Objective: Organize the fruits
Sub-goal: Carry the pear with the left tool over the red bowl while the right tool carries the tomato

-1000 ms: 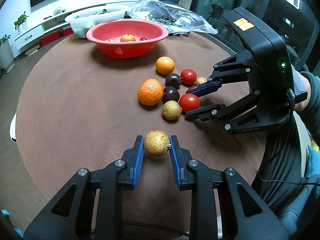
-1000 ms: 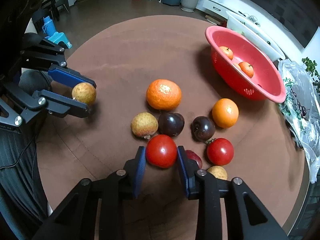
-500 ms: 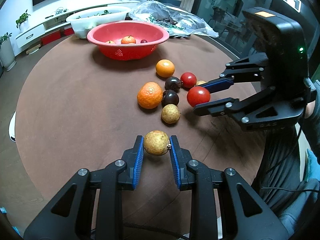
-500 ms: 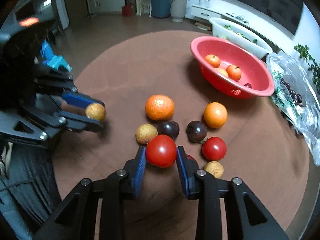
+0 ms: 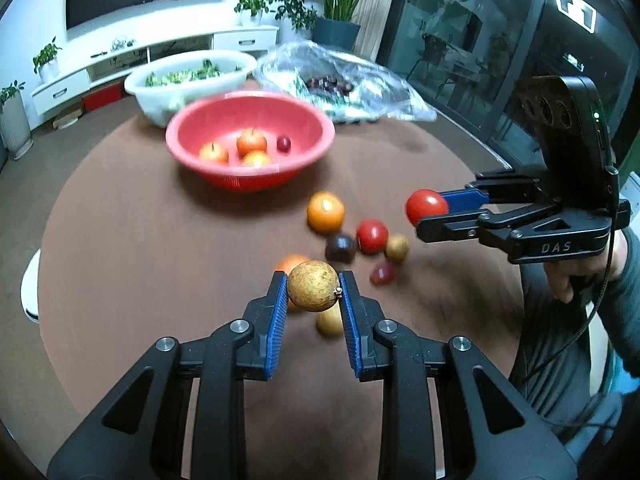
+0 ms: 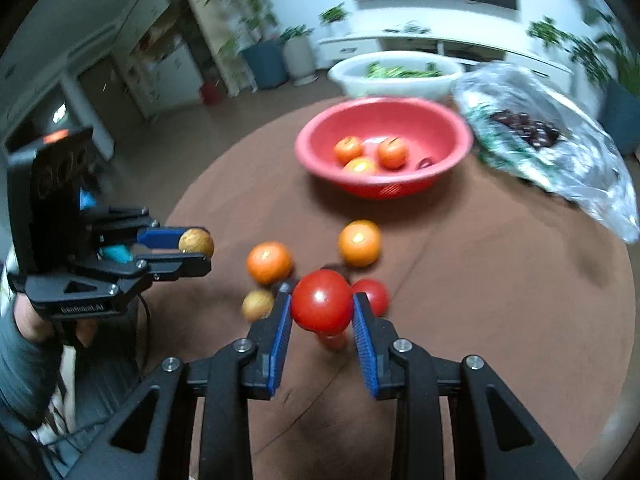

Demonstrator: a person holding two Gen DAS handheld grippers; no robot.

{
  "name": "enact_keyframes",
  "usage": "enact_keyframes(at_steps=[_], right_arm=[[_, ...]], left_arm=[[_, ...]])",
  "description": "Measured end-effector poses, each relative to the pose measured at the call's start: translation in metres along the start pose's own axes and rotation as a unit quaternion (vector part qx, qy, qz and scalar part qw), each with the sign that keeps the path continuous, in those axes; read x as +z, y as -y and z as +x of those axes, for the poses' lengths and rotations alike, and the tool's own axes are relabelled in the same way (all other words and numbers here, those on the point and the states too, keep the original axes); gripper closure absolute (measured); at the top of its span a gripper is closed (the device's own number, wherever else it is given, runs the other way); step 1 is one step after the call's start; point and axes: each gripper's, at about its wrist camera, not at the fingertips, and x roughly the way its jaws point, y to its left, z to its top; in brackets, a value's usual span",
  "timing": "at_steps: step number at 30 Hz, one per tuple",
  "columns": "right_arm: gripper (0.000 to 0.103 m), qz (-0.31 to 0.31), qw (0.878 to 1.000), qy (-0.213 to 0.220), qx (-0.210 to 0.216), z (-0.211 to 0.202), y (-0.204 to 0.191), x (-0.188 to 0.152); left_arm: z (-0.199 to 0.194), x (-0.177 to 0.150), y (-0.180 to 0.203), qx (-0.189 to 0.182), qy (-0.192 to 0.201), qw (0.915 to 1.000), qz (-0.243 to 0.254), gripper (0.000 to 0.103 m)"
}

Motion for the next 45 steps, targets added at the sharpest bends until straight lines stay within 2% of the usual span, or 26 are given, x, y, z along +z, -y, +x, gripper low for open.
enact_keyframes(at_steps=[5, 9, 13, 17, 30, 36, 45], right_arm=[[0.069, 0.033, 0.999, 0.037, -0.012, -0.018, 0.021, 0.027], [0.069, 0.041, 0.996, 0.071, -0.016, -0.029, 0.03, 0.061], [0.069, 0.04, 0.996, 0.079, -0.025, -0.016, 0.033, 0.09], [0.069, 0.033, 0.997, 0.057, -0.043, 0.014, 0.039, 0.111], [0.069, -0.009, 0.995, -0.018, -0.102, 0.091, 0.044, 0.123], [0.069, -0.032, 0.991, -0.036, -0.123, 0.105, 0.04, 0.119], [0.069, -0.034, 0.989, -0.052, -0.132, 0.117, 0.039, 0.117]], left_arm=[[0.008, 0.042, -0.014, 0.021, 0.011, 0.9997, 0.001, 0.079], [0.023, 0.08, -0.03, 0.051, 0.013, 0.9986, 0.003, 0.079], [0.046, 0.106, -0.044, 0.07, 0.002, 0.9975, 0.006, 0.079], [0.084, 0.12, -0.053, 0.083, -0.023, 0.9962, 0.015, 0.079], [0.139, 0.12, -0.064, 0.09, -0.046, 0.9947, 0.019, 0.079], [0.141, 0.122, -0.063, 0.101, -0.041, 0.9937, 0.028, 0.079], [0.141, 0.122, -0.065, 0.105, -0.036, 0.9935, 0.026, 0.078]])
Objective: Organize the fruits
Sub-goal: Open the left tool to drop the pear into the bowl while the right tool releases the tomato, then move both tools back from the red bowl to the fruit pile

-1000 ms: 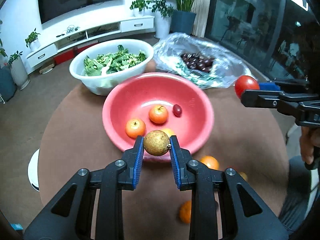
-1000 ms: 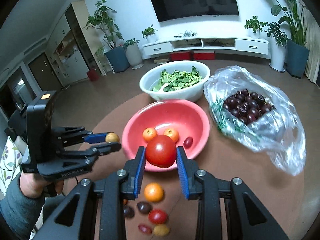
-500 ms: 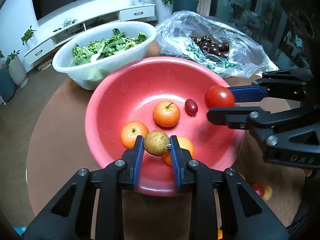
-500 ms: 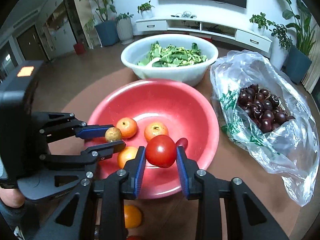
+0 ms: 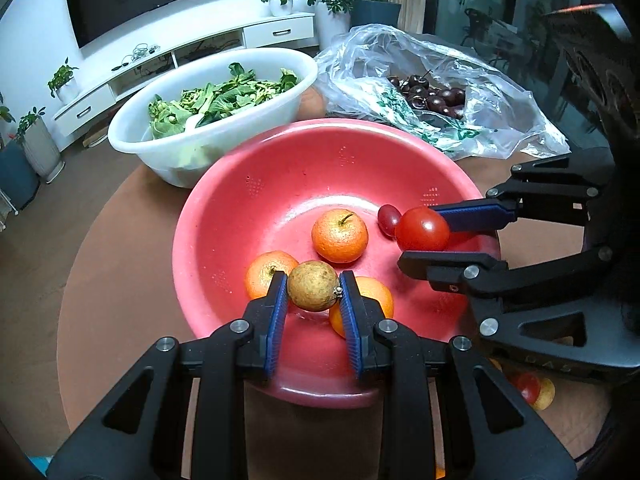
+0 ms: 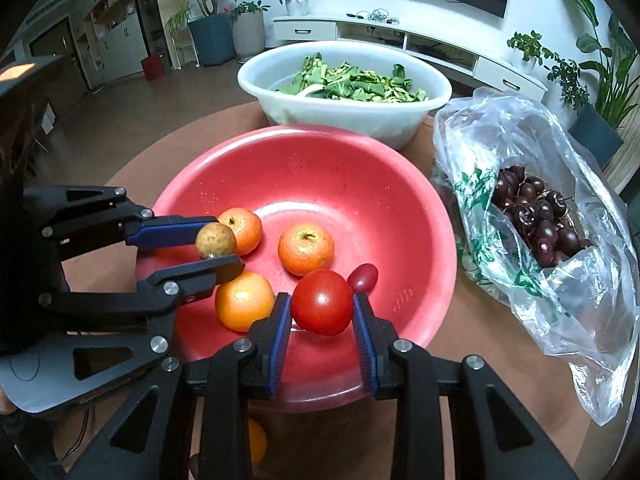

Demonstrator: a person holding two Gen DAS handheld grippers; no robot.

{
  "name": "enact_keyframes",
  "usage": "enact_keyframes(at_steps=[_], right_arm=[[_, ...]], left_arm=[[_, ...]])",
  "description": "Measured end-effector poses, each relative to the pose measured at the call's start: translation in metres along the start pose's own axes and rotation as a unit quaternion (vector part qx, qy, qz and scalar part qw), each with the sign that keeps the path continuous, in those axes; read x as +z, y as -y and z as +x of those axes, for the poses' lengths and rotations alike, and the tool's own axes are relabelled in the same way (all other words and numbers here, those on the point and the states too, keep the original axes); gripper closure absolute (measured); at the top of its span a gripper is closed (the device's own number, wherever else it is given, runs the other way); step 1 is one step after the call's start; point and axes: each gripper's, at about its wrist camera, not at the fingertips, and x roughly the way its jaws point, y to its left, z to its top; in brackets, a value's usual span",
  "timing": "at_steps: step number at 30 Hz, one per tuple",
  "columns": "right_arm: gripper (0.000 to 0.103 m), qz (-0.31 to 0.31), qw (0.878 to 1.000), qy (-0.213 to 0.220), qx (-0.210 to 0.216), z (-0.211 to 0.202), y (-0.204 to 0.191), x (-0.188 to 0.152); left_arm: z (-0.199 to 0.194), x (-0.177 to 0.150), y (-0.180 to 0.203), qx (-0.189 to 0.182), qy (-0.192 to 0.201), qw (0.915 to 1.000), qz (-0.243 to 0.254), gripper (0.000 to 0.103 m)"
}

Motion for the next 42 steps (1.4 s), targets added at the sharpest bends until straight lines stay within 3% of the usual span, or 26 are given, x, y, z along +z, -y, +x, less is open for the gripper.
enact_keyframes(at_steps=[7, 10, 13, 15, 19, 21, 23, 34, 42], right_arm=[[0.069, -0.001, 1.0, 0.0, -0.004, 0.001, -0.001, 0.0], [0.065, -0.001, 1.0, 0.004, -0.008, -0.001, -0.001, 0.0], [0.06, 0.001, 1.0, 0.011, -0.01, -0.005, 0.001, 0.0], [0.058, 0.003, 1.0, 0.013, -0.014, -0.008, 0.001, 0.0], [0.048, 0.014, 1.0, 0.026, -0.007, -0.02, 0.002, -0.003], [0.043, 0.022, 0.999, 0.039, 0.0, -0.032, 0.004, -0.008], [0.04, 0.032, 0.998, 0.05, 0.006, -0.043, 0.007, -0.014], [0.031, 0.116, 0.984, 0.109, 0.075, -0.107, 0.016, -0.097], [0.029, 0.156, 0.977, 0.107, 0.093, -0.12, -0.002, -0.173]], left_arm=[[0.0, 0.0, -0.003, 0.008, 0.002, 0.9999, -0.006, 0.072], [-0.001, -0.002, -0.006, 0.015, 0.003, 0.9998, -0.01, 0.06], [-0.006, -0.004, -0.007, 0.013, 0.007, 0.9998, -0.013, 0.059], [-0.011, -0.006, -0.005, 0.014, 0.011, 0.9998, -0.012, 0.046], [-0.03, -0.012, -0.002, 0.018, 0.03, 0.9993, -0.016, 0.033], [-0.045, -0.018, -0.001, 0.019, 0.043, 0.9987, -0.021, 0.019], [-0.058, -0.026, 0.0, 0.02, 0.055, 0.998, -0.025, 0.017], [-0.124, -0.106, 0.02, 0.018, 0.076, 0.9943, -0.073, 0.007], [-0.121, -0.181, 0.063, 0.0, 0.031, 0.9961, -0.083, 0.006]])
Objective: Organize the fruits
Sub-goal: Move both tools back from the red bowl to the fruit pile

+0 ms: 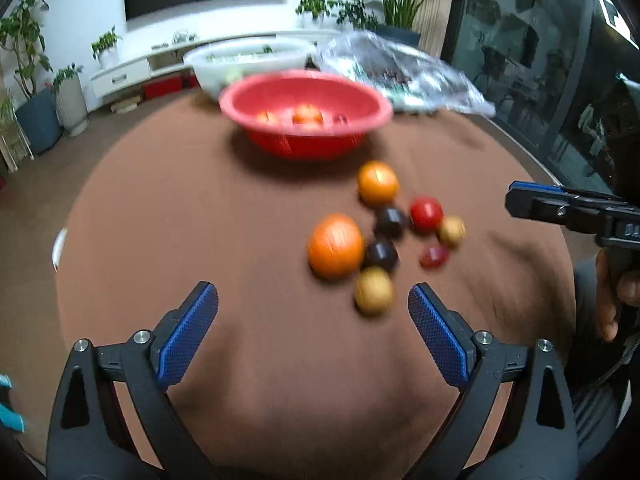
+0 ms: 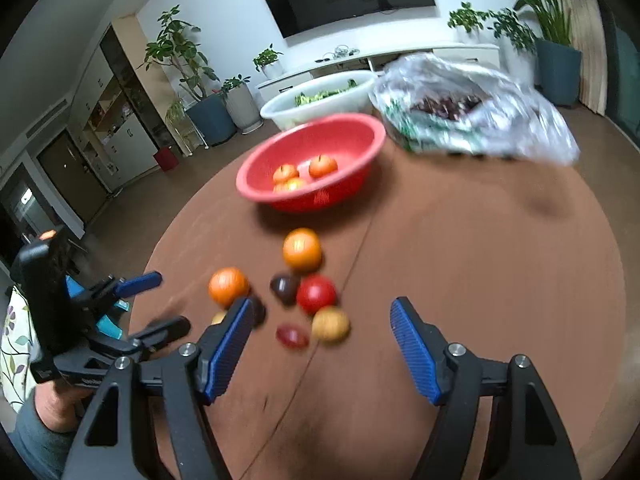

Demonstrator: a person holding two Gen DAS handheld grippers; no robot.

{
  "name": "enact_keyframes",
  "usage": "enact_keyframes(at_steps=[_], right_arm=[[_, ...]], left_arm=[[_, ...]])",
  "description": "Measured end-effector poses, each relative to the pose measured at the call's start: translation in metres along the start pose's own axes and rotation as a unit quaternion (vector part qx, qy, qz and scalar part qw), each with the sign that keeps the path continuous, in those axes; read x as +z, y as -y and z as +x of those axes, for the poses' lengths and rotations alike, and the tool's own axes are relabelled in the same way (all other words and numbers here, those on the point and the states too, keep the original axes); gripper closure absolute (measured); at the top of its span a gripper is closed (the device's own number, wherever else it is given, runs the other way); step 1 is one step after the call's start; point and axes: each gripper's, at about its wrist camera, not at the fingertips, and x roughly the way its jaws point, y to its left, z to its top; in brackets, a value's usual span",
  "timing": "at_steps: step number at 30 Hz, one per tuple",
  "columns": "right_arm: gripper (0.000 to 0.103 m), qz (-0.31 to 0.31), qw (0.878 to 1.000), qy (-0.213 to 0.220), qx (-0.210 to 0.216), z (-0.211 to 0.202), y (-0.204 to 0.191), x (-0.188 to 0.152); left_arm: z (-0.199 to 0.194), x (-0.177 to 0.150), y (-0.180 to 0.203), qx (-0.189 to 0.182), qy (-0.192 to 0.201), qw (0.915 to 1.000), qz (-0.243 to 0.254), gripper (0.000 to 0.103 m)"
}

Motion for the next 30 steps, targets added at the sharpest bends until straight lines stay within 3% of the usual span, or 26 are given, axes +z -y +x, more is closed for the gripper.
enact_keyframes(at_steps=[5, 20, 30], right_arm=[[0.029, 0.0, 1.0, -0.008, -0.001, -0.005, -0.007, -0.031], [0.029, -0.009, 1.0, -0.007, -0.002, -0.005, -0.016, -0.051], [0.029, -0.007, 1.0, 0.0, -0.004, -0.005, -0.013, -0.053]], left_arm=[[0.004, -0.019, 0.013, 0.006, -0.016, 0.9998, 0.006, 0.006], [0.024, 0.0, 0.029, 0.005, -0.015, 0.9998, 0.015, 0.007], [0.039, 0.006, 0.03, -0.006, -0.033, 0.9993, 0.015, 0.046]])
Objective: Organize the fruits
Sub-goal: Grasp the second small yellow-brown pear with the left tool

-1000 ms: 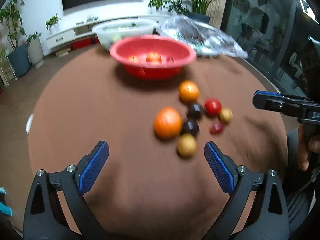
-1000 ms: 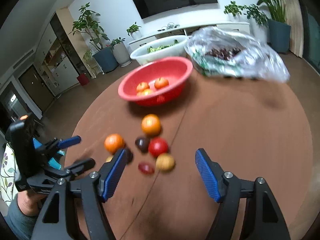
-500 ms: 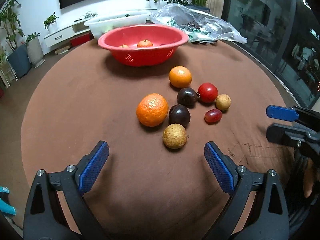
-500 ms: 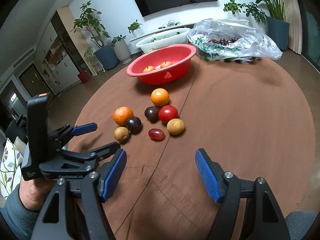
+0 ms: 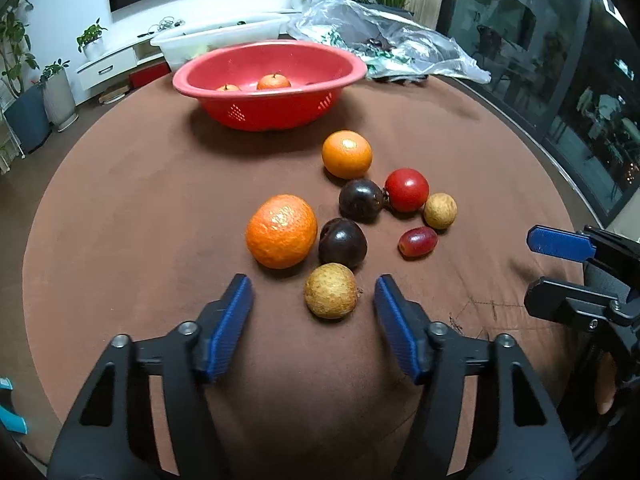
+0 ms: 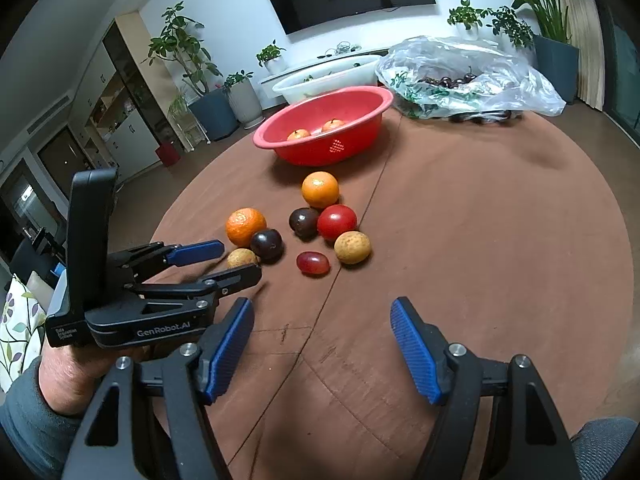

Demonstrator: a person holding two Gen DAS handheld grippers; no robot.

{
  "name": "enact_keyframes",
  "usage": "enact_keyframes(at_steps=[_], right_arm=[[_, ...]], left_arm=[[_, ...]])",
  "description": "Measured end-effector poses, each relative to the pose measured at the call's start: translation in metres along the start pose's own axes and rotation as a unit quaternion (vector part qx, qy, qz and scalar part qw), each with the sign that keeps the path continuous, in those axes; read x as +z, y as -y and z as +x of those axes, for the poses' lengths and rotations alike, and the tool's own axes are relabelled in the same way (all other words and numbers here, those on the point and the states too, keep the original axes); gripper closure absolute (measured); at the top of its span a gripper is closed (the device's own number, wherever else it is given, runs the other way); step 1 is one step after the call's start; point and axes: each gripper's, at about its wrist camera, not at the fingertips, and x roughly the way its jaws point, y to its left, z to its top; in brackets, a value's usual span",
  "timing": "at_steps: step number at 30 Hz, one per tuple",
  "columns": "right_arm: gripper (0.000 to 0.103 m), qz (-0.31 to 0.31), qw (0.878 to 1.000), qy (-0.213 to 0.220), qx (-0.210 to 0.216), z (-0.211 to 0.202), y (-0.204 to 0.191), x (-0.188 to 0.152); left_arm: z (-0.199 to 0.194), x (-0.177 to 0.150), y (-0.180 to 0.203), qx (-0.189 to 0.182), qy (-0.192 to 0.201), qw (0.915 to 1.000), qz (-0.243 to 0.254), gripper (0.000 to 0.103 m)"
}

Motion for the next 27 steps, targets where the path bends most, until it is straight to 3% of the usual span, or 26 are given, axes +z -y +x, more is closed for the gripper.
enact_keyframes(at_steps=[7, 10, 27], right_arm=[[0.029, -0.001, 1.0, -0.003, 0.0, 0.002, -0.001, -0.001], [0.03, -0.002, 1.0, -0.004, 0.0, 0.002, 0.0, -0.001], [0.042, -0.035, 0.999, -0.038, 0.006, 0.022, -0.014, 0.013]], left_arm=[[0.004, 0.002, 0.001, -0.003, -0.001, 1.0, 0.003, 0.063], [0.004, 0.003, 0.004, -0.01, 0.0, 0.9999, 0.007, 0.076], [-0.01, -0.011, -0.003, -0.029, 0.01, 0.9994, -0.012, 0.076]])
